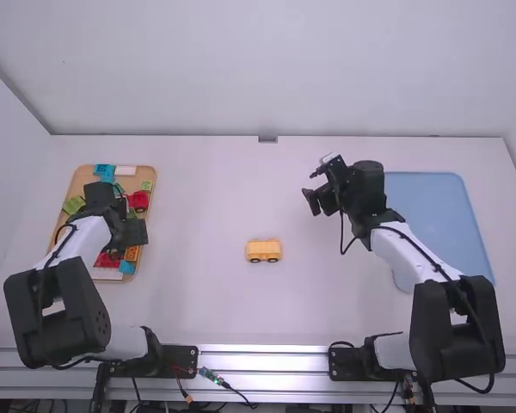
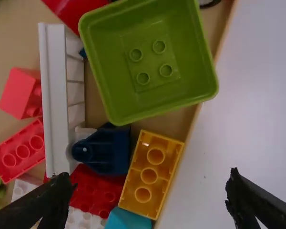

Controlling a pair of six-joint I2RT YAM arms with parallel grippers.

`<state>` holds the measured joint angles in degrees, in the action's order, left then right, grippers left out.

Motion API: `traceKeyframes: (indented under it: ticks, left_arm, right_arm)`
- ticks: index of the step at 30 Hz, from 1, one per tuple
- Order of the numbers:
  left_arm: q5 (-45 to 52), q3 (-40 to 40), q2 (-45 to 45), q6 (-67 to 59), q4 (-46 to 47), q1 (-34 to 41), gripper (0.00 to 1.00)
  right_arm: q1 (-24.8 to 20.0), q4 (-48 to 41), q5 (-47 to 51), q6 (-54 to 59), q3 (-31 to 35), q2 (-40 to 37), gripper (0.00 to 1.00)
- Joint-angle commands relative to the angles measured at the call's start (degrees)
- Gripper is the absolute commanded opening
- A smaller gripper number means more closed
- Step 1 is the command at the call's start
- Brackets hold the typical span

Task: Assemble lego blocks to make yellow taxi

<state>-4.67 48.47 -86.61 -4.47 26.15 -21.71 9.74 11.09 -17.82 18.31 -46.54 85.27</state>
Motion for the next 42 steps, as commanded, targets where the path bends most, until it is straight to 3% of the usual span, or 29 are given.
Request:
traceKeyframes:
  ticks: [1, 4, 12, 17, 24, 28, 35, 42]
  left_arm:
    - [0.81, -0.42, 0.17, -0.46, 0.37, 0.00, 0.71]
    - [0.59, -0.87, 0.13, 0.42, 0.31, -0.17, 0.69]
    - [-0.70, -1.25, -3.82, 0.28, -1.40, -0.44, 0.75]
    - [-0.52, -0.59, -7.13, -0.04, -1.11, -0.39, 0.66]
    - [-0.87, -0.92, -7.17, -1.22, 0.85, -0.44, 0.64]
    - [-0.81, -1.25, -7.15, -2.49, 1.79, -0.37, 0.56]
    - [-0.74, -1.14, -7.15, -2.67, 1.73, -0.37, 0.63]
    - [-0.66, -2.08, -7.15, -2.69, 0.55, -0.44, 0.62]
  right_arm:
    - [-0.07, 0.72, -0.13, -0.07, -1.92, -1.03, 1.00]
    - [-0.07, 1.42, -0.13, -0.07, -1.95, -1.03, 1.00]
    - [-0.04, 1.81, -0.13, -0.07, -2.36, -1.03, 1.00]
    - [-0.07, 2.95, -0.11, -0.11, -2.36, -1.03, 1.00]
    - [-0.07, 6.73, -0.11, -0.11, -2.36, -1.03, 1.00]
    - [-0.07, 8.63, -0.11, -0.09, -2.36, -1.01, 1.00]
    - [-0.07, 9.49, -0.13, -0.11, -2.36, -1.01, 1.00]
    - [-0.07, 9.09, -0.11, -0.52, -2.36, -1.01, 1.00]
